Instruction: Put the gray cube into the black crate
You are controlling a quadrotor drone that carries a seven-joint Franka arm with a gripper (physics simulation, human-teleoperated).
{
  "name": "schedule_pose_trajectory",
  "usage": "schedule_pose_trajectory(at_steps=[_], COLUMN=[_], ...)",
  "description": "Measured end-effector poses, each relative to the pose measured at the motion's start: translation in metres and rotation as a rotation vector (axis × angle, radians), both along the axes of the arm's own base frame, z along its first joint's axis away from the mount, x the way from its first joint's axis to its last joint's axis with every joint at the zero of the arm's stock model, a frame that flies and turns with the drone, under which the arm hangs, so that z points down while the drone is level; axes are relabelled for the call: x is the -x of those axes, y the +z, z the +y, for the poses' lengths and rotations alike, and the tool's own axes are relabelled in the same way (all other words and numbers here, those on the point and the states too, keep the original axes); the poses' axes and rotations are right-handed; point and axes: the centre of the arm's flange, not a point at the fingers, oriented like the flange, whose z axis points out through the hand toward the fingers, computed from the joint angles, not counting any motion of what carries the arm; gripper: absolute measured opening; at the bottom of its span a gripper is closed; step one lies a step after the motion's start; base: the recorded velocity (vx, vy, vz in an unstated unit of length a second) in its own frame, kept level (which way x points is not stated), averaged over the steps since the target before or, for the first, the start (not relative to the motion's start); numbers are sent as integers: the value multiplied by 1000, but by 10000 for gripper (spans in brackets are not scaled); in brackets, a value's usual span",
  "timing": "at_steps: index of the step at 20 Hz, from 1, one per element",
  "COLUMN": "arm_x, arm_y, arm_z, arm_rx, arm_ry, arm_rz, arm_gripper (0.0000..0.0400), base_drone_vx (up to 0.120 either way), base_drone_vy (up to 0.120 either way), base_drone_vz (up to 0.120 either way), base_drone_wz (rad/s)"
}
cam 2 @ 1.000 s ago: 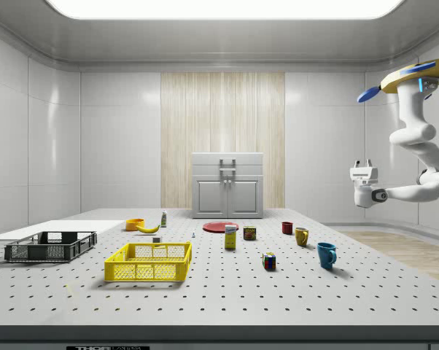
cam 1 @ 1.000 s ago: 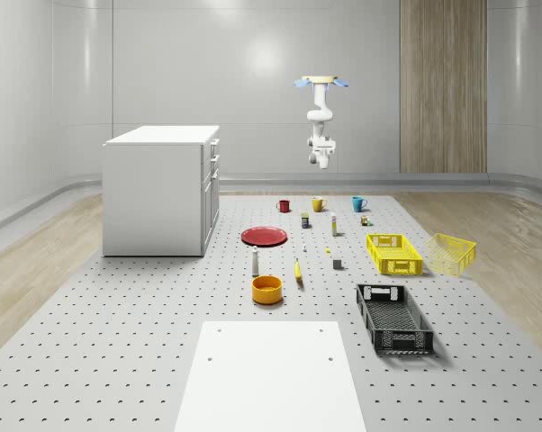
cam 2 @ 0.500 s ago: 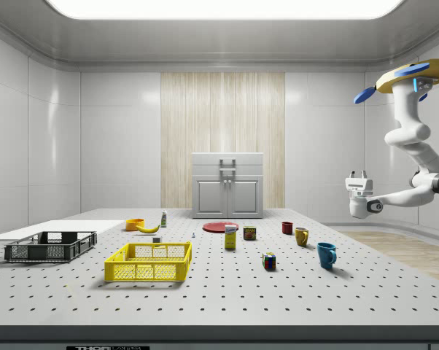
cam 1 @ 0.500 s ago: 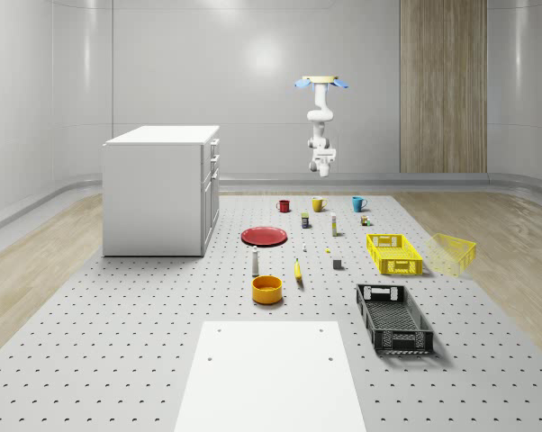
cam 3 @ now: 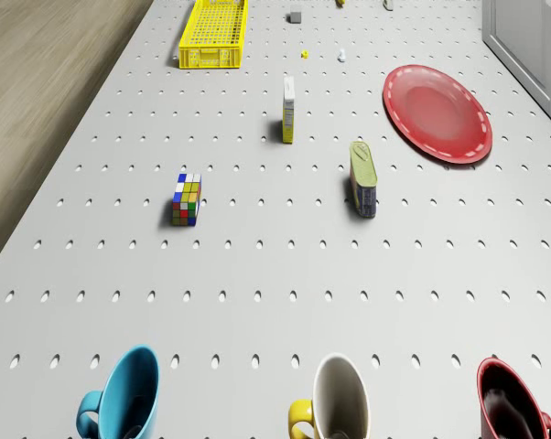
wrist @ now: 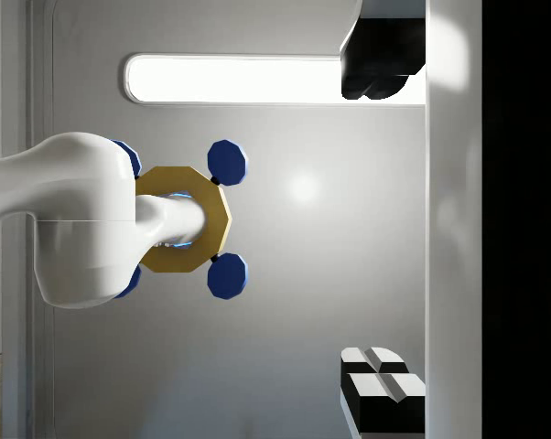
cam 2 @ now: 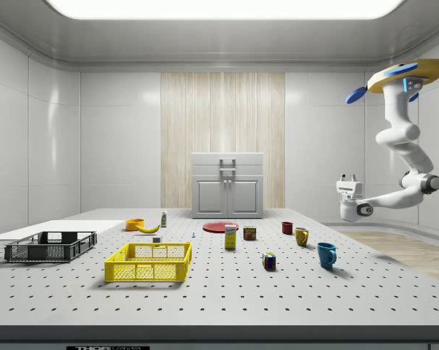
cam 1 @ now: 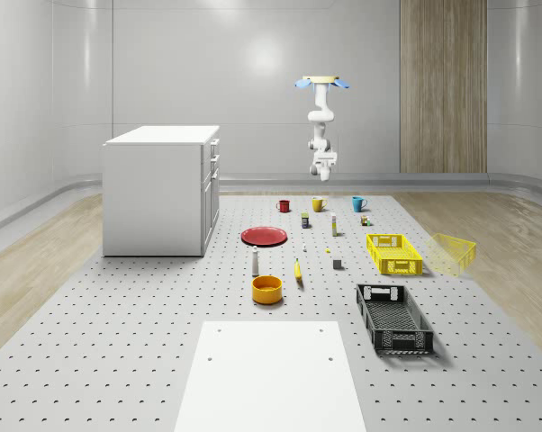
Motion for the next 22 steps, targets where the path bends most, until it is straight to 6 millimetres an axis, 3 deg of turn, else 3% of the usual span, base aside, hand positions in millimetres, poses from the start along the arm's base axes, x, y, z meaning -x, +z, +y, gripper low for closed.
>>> schedule_pose_trajectory(at_steps=[22], arm_x=[1], arm_y=[2], arm_z=[1], arm_rx=[6], arm_ry=[0], arm_rz=[-17], arm_gripper=[400], base_drone_vx=[120], base_drone_vy=[0], base_drone_vz=[0], base_drone_wz=[0])
